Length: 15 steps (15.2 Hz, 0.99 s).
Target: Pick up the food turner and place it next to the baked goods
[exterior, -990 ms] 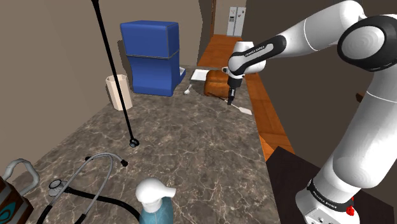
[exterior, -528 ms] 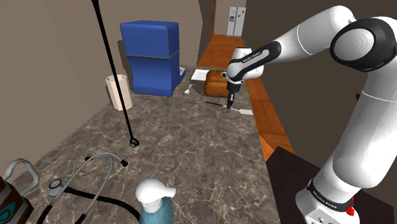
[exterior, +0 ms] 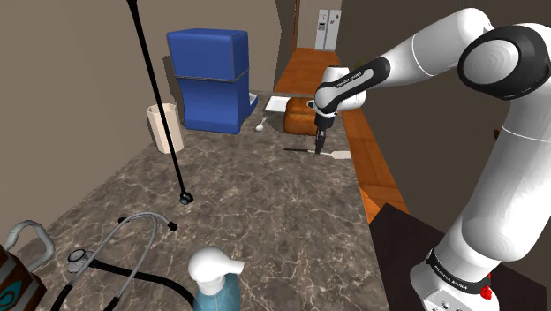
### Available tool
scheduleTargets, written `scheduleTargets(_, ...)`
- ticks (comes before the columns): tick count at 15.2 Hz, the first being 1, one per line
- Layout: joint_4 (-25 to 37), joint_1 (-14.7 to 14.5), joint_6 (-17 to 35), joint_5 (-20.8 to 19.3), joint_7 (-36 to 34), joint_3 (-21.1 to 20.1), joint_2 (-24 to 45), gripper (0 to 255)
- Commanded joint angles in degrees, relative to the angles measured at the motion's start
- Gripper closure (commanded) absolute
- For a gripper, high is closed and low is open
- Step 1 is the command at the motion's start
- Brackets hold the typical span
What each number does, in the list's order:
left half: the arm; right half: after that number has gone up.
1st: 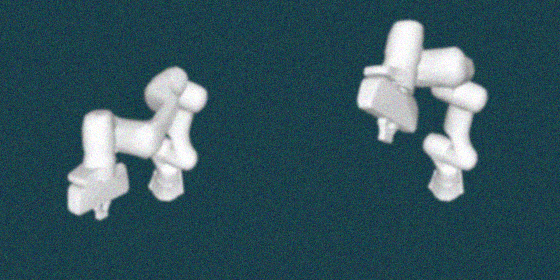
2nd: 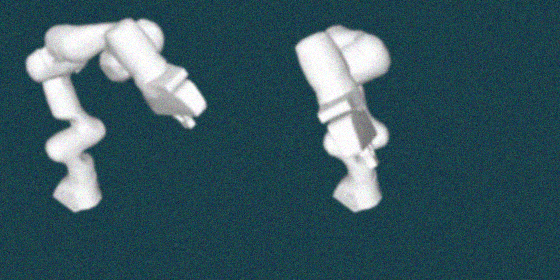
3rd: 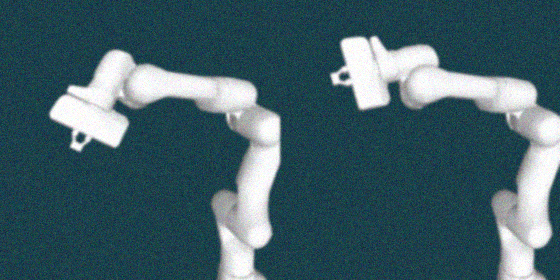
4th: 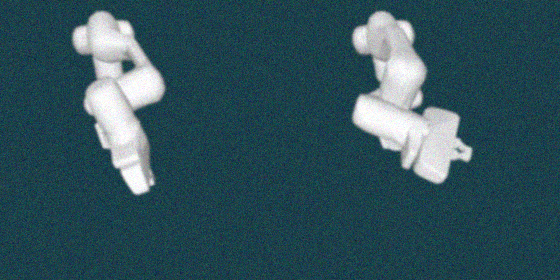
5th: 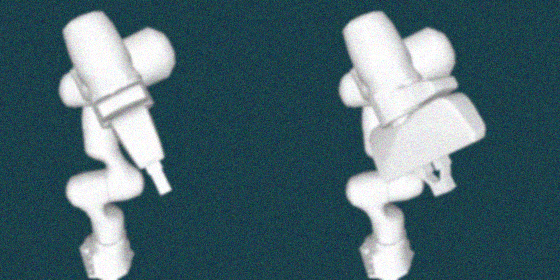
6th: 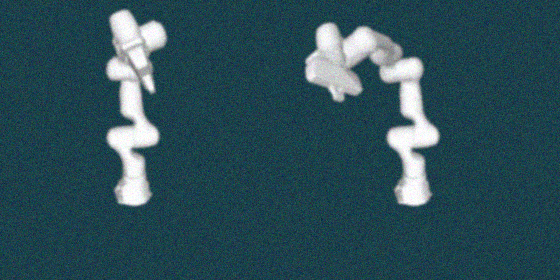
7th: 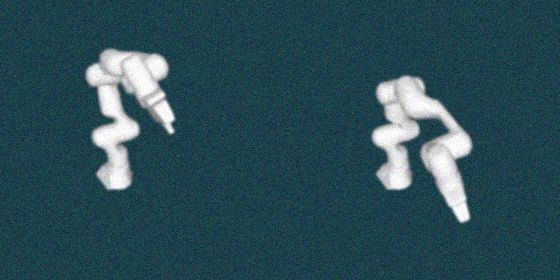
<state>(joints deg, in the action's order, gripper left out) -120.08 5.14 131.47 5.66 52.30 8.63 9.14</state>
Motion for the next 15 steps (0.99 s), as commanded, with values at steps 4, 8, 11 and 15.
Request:
scheduleTargets(4,0.6,0.0,-1.7,-0.3,-0.2,0.1,-1.1,0)
scheduleTargets(8,2.8,0.0,-6.6,-1.1,-0.8,0.3,-3.9,0)
scheduleTargets(11,2.8,0.0,-6.6,-1.1,-0.8,0.3,-3.9,0)
scheduleTargets(15,2.8,0.0,-6.6,-1.1,-0.8,0.3,-3.9,0)
